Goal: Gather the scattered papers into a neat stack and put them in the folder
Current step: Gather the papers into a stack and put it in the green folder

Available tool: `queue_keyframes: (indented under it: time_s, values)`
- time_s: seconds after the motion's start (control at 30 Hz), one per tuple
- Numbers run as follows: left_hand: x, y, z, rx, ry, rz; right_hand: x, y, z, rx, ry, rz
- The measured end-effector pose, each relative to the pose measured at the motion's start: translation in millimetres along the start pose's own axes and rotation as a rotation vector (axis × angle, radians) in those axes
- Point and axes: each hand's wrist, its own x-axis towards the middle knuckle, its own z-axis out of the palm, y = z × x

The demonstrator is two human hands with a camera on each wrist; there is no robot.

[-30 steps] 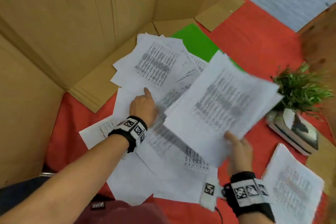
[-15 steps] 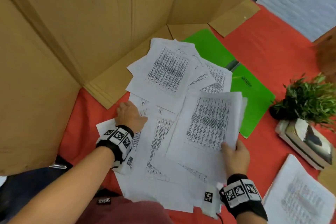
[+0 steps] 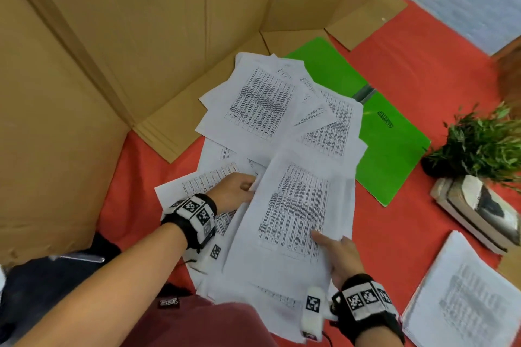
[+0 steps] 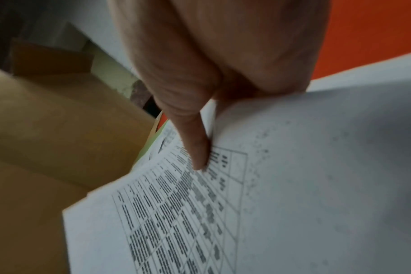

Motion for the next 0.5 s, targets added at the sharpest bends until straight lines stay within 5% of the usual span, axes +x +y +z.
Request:
queue_keyframes:
  time_s: [0.13,0.2,0.3,0.5]
  values:
    - [-3,12,-27,0.368,0.385,-0.057,-7,-20,-19,-0.109,0.033,-0.221]
    - [-4,13,-47,0.704,0.441,-0.164,-10,-29,-40,-0.161,0.04,-0.325]
    - [-3,12,-65,0.821,0.258,-0.283,-11,-37,-67,-0.192,-0.012,-0.366]
    - [8,19,-52,0.563,-0.009,-0.067,-23,-41,-76,-0.129,-0.242,-0.23]
